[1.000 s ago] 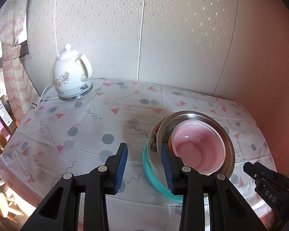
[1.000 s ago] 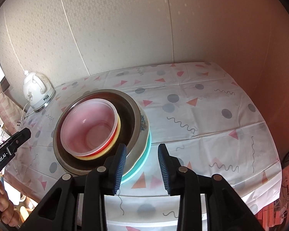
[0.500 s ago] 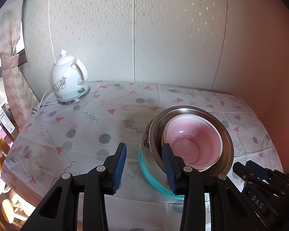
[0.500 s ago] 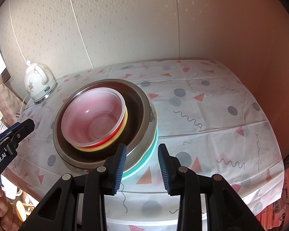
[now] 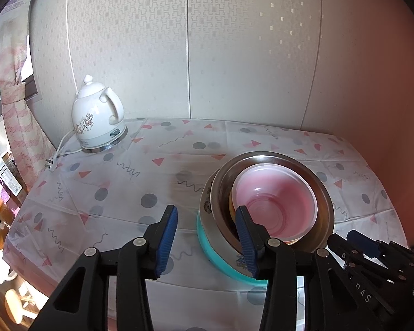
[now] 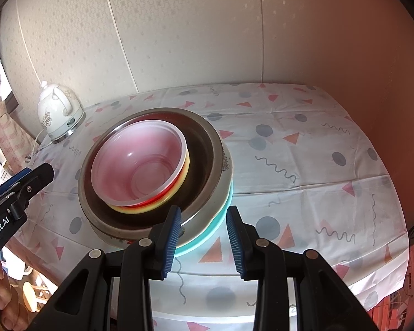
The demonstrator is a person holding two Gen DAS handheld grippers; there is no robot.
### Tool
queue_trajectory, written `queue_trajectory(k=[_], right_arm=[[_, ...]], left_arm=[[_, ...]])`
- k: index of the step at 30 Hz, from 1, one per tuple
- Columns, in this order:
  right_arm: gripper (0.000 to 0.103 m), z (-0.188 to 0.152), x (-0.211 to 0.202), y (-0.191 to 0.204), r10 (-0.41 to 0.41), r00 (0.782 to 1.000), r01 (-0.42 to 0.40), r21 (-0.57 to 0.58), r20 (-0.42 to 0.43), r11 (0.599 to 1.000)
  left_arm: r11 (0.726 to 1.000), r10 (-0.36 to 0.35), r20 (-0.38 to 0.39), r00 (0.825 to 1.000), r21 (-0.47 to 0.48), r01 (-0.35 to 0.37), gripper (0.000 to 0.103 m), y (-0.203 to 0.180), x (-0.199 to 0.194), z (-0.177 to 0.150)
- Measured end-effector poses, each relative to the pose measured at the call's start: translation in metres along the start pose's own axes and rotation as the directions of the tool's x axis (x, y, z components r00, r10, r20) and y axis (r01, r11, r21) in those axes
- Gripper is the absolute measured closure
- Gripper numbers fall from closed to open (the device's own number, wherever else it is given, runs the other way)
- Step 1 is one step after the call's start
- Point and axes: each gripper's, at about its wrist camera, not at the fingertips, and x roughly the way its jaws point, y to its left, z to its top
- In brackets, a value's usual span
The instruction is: Organize plates and bowls
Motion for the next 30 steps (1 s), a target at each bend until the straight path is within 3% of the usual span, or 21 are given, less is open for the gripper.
queue_trajectory(k=[30], right_arm=[[0.068, -0.0009, 0.0011, 0.0010, 0.002, 1.000, -0.002, -0.008, -0.011, 1.000]], left_arm=[[1.000, 0.002, 0.010, 1.000, 0.008, -0.003, 0.049, -0.0007, -0.0044, -0.0009]])
